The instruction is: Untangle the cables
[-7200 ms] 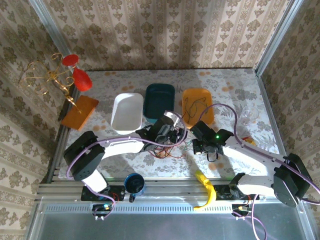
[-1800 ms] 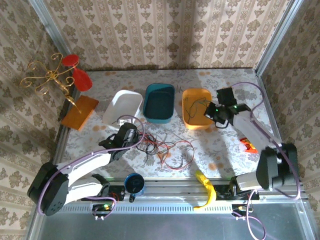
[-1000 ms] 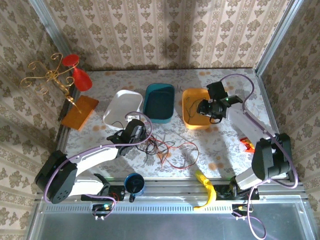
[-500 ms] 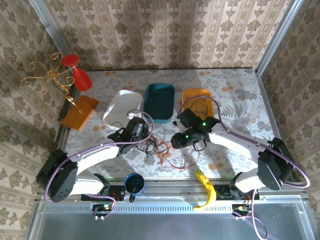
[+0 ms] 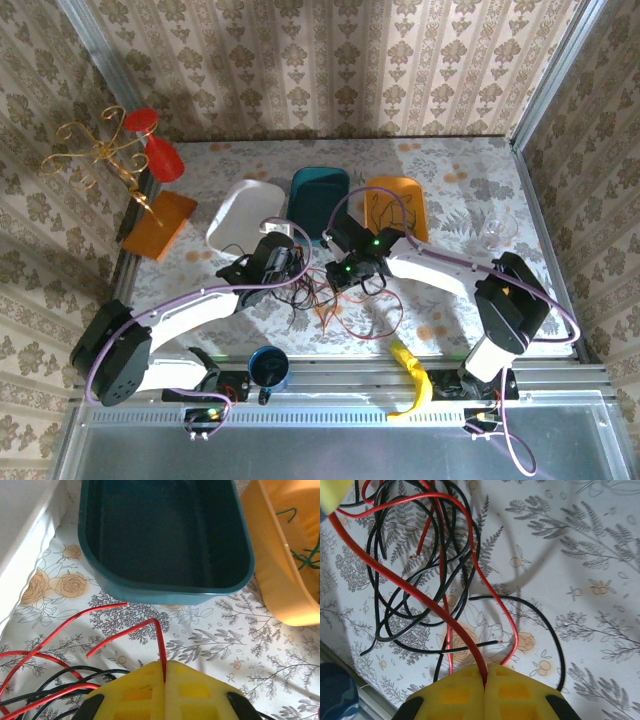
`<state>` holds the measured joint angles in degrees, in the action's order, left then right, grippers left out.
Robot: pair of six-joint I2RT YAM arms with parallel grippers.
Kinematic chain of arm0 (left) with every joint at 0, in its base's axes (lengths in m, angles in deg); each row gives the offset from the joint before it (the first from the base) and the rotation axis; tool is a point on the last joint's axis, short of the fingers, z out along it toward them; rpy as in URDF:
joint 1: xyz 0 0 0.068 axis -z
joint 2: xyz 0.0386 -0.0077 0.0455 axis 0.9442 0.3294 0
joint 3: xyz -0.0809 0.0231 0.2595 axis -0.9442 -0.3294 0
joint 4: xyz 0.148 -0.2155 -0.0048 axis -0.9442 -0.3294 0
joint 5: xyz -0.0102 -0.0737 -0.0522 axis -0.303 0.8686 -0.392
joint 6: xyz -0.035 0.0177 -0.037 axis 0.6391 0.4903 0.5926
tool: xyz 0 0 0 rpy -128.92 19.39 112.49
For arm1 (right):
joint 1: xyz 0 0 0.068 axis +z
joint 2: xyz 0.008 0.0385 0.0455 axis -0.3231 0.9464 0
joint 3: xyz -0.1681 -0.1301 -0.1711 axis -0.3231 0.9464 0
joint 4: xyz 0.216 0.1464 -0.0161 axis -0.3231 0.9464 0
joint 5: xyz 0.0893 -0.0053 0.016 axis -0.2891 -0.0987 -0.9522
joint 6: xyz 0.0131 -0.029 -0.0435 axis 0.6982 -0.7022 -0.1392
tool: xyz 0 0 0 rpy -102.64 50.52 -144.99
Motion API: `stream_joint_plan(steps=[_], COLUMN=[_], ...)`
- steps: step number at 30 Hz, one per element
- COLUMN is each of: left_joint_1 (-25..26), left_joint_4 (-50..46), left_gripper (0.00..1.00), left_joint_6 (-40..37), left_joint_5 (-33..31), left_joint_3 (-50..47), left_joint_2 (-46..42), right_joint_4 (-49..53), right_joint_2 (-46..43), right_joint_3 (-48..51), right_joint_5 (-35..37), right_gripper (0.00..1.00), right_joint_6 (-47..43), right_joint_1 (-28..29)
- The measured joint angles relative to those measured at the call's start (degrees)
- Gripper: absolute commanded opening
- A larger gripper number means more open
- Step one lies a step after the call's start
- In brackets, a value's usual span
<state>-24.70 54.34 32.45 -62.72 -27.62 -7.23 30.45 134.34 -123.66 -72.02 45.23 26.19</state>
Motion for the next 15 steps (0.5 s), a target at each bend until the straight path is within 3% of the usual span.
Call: stream_joint_plan(steps=[3, 8, 11, 15], left_joint_1=[0.0, 0.0, 0.0, 0.0], left_joint_4=[1.2, 3.3, 4.1, 4.3], left_gripper=[0.19, 0.65, 0.75, 0.78], left_joint_6=[-0.1, 0.6, 1.6, 2.1], left_joint_5=[0.0, -0.3, -0.6, -0.8], left_joint_3=[-0.4, -3.3, -5.5, -7.0], left_joint_2=[-1.5, -3.6, -4.6, -5.5], right_joint_4=[0.2, 1.3, 2.5, 3.7], right_joint_2=[-4.0, -14.9, -20.6, -23.5], right_joint_3=[0.7, 1.0, -0.7, -7.2], right_joint_5=[1.4, 3.5, 4.3, 4.5], right_gripper=[0.00, 0.00, 0.00, 0.00], right_joint_6=[0.1, 0.1, 0.1, -0.2], right_joint_1=[-1.5, -6.2, -9.0, -11.1])
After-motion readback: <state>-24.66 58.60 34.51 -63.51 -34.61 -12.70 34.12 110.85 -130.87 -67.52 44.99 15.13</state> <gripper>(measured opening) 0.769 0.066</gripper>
